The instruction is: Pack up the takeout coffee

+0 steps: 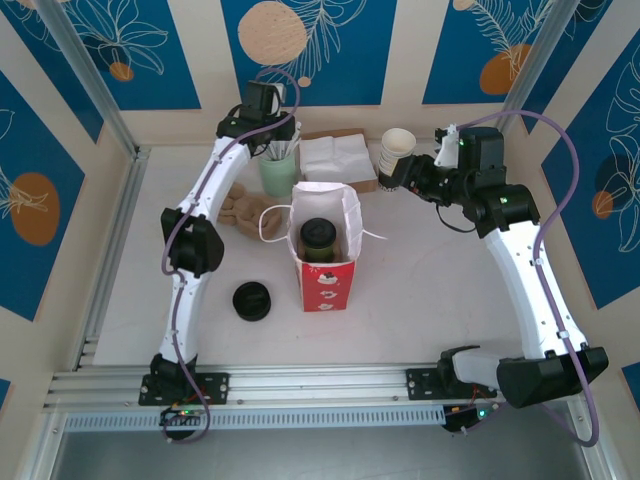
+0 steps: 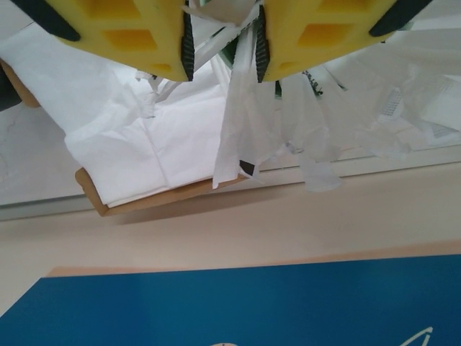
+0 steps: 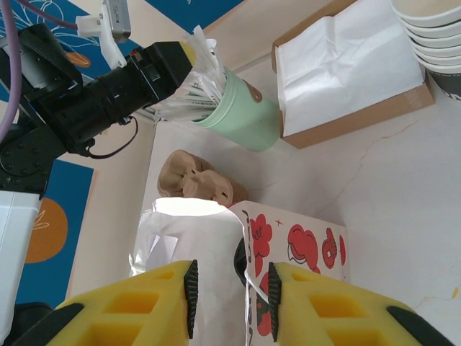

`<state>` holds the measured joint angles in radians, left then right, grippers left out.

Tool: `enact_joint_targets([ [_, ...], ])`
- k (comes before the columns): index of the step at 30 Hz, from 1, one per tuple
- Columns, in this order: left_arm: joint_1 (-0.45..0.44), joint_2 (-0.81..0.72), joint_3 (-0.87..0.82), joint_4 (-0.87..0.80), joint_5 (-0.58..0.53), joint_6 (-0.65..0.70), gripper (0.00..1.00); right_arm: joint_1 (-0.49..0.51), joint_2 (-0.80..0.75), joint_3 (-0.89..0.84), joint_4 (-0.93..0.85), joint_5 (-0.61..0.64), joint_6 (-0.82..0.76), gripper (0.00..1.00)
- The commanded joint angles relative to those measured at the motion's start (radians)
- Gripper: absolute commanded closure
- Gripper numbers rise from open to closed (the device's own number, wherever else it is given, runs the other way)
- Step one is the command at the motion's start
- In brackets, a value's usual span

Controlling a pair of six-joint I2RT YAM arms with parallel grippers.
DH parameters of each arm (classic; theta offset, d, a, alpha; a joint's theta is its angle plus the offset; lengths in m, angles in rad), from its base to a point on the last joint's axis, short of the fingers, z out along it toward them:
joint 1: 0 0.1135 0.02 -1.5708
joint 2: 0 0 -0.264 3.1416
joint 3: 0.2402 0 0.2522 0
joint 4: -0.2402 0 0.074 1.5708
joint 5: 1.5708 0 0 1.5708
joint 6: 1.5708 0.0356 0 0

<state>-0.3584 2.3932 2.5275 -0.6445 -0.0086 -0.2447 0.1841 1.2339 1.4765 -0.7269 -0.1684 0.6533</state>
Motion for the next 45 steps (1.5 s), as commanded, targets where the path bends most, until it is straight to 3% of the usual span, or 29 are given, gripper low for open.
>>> enact_joint_targets([
  [1, -0.007, -0.007, 0.031, 0.010, -0.013, 0.020, 0.74, -0.009, -0.002, 0.010, -0.012, -0.017, -0.020, 0.65],
  [12, -0.016, -0.140, 0.024, -0.049, -0.039, 0.081, 0.89, -0.019, -0.014, 0.023, 0.001, -0.028, -0.021, 0.66],
  [29, -0.045, -0.447, 0.023, -0.096, -0.044, 0.138, 0.87, -0.023, -0.051, 0.012, 0.022, -0.028, -0.019, 0.66],
  [38, -0.186, -0.677, 0.007, -0.164, 0.021, 0.178, 0.85, -0.027, -0.058, -0.001, 0.039, 0.011, -0.051, 0.66],
  [45, -0.302, -0.929, -0.327, -0.067, 0.088, 0.107, 0.85, -0.028, -0.024, 0.002, 0.109, 0.034, -0.118, 0.66],
])
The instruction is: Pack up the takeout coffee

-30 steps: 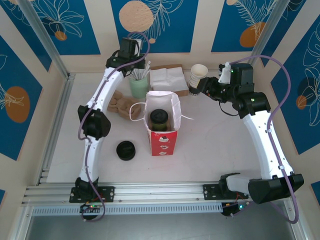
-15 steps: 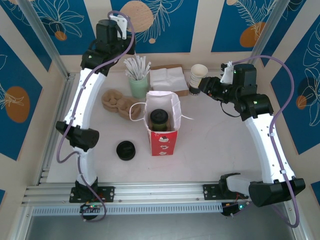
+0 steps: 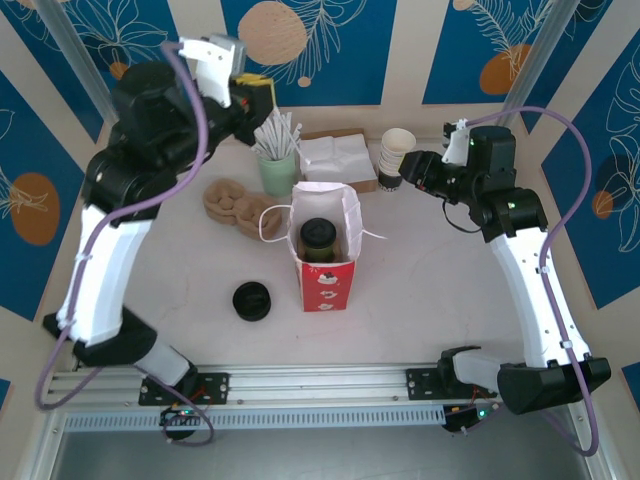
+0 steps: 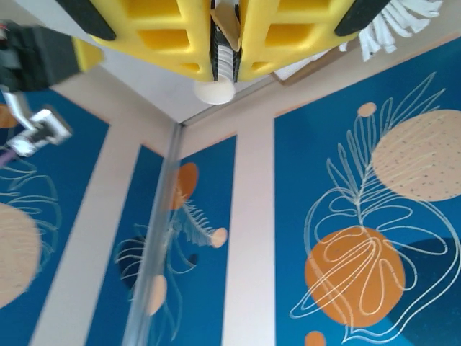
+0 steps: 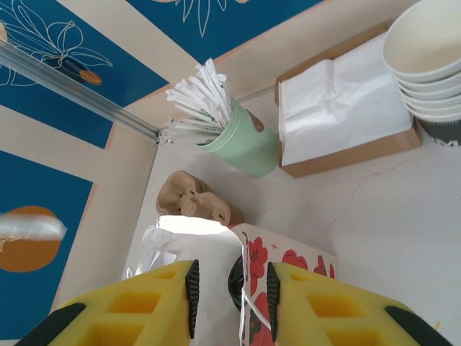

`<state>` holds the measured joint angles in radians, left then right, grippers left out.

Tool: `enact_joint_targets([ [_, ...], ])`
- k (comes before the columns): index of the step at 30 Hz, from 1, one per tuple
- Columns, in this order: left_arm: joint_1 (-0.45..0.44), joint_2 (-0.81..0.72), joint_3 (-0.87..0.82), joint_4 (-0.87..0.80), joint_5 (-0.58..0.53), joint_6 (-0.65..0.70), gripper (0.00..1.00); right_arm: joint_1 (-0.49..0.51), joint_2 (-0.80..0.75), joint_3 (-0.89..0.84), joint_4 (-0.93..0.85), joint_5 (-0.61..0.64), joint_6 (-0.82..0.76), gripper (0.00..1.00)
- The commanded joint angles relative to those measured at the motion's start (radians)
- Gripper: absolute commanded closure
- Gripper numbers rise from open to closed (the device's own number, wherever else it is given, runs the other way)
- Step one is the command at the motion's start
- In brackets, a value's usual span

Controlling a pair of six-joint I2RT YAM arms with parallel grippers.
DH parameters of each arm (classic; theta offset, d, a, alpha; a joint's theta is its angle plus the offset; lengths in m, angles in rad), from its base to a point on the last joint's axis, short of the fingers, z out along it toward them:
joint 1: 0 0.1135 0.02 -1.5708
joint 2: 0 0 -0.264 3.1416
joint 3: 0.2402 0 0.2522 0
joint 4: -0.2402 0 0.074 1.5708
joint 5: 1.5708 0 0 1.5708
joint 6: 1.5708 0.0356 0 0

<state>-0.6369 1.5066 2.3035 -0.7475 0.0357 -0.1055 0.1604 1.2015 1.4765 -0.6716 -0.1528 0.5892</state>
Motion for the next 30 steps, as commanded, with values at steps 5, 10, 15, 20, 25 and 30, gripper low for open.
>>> enact_joint_targets([
  [5, -0.098, -0.147, -0.292, 0.074, 0.049, -0.066, 0.84, 0.005, 0.086, 0.057, 0.070, 0.019, -0.104, 0.66],
  [10, -0.129, -0.207, -0.486, 0.126, 0.076, -0.099, 0.85, 0.039, 0.196, 0.133, 0.072, 0.063, -0.172, 0.66],
  [15, -0.142, -0.237, -0.623, 0.146, 0.088, -0.099, 0.85, 0.086, 0.327, 0.209, 0.086, 0.103, -0.224, 0.66],
  [20, -0.144, -0.263, -0.731, 0.166, 0.139, -0.081, 0.85, 0.154, 0.484, 0.314, 0.081, 0.163, -0.291, 0.66],
  [25, -0.148, -0.313, -0.848, 0.215, 0.192, -0.057, 0.84, 0.230, 0.601, 0.366, 0.120, 0.288, -0.364, 0.66],
  [30, -0.153, -0.352, -0.915, 0.239, 0.253, -0.027, 0.58, 0.252, 0.699, 0.423, 0.134, 0.338, -0.381, 0.66],
])
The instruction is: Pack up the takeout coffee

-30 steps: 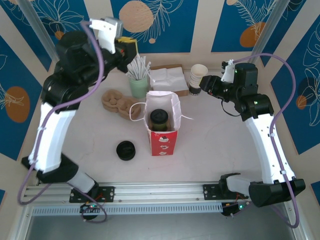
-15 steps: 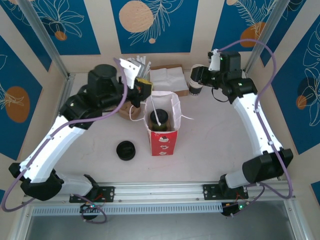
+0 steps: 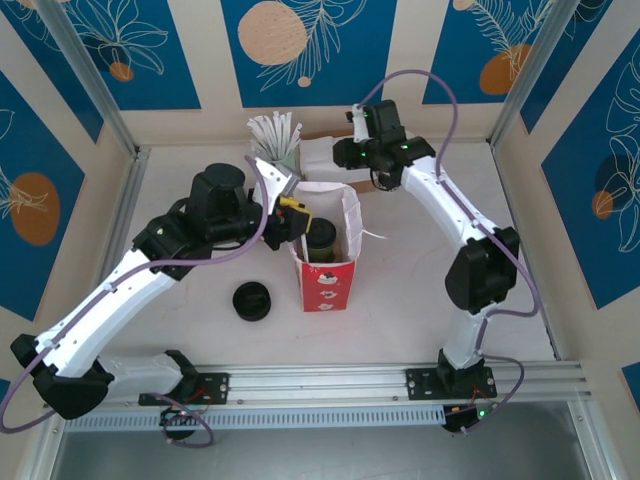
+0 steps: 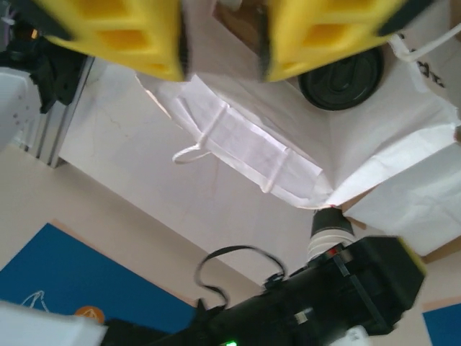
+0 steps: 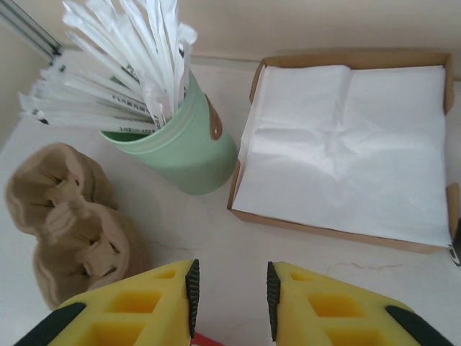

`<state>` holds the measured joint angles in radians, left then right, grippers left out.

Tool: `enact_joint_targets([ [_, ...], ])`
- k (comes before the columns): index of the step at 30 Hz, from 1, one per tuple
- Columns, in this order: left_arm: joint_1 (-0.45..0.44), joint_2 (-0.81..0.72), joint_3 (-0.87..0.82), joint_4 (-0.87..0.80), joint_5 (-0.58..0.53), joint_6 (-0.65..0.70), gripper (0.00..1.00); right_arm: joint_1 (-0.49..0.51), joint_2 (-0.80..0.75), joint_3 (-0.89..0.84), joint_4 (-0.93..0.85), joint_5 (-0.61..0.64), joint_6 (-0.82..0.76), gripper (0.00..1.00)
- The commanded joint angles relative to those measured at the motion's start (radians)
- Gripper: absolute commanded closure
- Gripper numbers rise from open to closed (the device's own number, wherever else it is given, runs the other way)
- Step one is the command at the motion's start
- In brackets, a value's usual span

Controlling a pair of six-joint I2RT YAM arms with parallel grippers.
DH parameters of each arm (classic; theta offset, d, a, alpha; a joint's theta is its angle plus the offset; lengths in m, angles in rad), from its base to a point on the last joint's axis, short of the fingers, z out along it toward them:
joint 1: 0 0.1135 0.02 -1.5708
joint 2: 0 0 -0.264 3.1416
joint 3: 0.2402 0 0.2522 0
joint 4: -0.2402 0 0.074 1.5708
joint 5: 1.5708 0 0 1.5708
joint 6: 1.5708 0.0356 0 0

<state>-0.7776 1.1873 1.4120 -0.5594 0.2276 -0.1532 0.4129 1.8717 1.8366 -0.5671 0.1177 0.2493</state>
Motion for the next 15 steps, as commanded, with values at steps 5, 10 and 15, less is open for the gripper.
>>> enact_joint_targets([
  [5, -0.013, -0.061, -0.018, 0.021, 0.000, 0.037, 0.45, 0.002, 0.159, 0.201, -0.030, 0.072, -0.051, 0.65],
  [10, -0.014, -0.076, -0.036, 0.003, -0.034, 0.019, 0.40, 0.002, 0.296, 0.366, -0.099, 0.090, -0.047, 0.62],
  [15, -0.013, -0.087, -0.051, -0.033, -0.075, -0.003, 0.38, 0.001, 0.437, 0.543, -0.149, 0.120, -0.039, 0.58],
])
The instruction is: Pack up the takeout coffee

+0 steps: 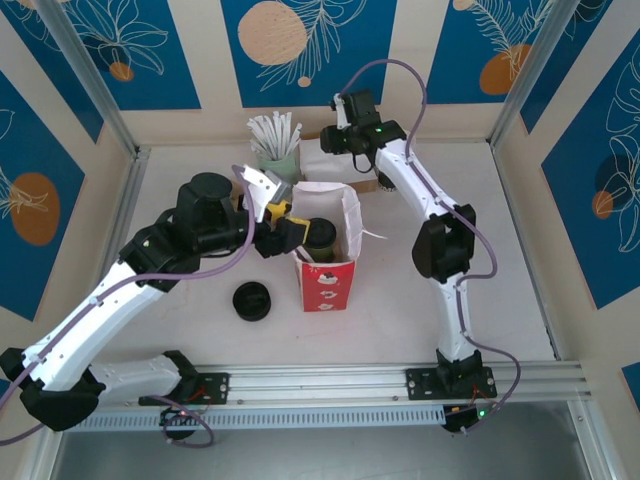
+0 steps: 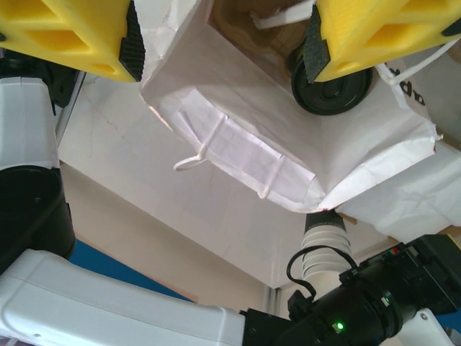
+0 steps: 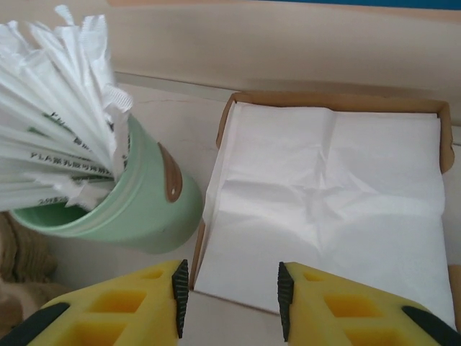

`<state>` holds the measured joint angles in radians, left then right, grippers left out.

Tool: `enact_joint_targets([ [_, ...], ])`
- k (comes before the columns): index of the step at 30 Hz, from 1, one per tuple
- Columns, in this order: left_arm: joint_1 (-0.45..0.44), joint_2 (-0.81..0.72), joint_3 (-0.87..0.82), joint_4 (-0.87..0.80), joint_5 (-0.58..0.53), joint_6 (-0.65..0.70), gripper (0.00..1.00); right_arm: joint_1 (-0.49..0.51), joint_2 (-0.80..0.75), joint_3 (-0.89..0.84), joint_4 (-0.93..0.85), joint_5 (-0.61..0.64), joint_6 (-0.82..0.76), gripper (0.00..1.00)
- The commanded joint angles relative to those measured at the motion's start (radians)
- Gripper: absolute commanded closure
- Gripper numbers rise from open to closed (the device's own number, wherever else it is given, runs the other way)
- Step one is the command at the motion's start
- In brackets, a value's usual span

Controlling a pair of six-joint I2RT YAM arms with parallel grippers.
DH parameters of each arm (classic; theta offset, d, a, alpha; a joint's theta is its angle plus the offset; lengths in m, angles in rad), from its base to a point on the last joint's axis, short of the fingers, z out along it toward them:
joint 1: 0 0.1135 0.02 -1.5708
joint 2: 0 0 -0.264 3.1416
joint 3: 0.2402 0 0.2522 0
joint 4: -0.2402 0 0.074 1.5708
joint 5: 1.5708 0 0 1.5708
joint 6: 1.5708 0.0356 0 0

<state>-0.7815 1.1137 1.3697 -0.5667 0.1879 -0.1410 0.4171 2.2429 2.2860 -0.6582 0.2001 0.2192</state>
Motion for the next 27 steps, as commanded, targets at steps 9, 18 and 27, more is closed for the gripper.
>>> enact_joint_targets([
  [9, -0.009, -0.038, -0.008, -0.084, -0.075, -0.044, 0.36, -0.005, 0.252, 0.287, -0.077, 0.078, -0.040, 0.57],
  [18, -0.009, -0.075, -0.011, -0.143, -0.115, -0.083, 0.36, -0.007, 0.366, 0.354, -0.028, 0.096, -0.096, 0.53],
  [27, -0.009, -0.106, -0.024, -0.176, -0.145, -0.117, 0.36, -0.015, 0.419, 0.360, 0.016, 0.082, -0.103, 0.49],
])
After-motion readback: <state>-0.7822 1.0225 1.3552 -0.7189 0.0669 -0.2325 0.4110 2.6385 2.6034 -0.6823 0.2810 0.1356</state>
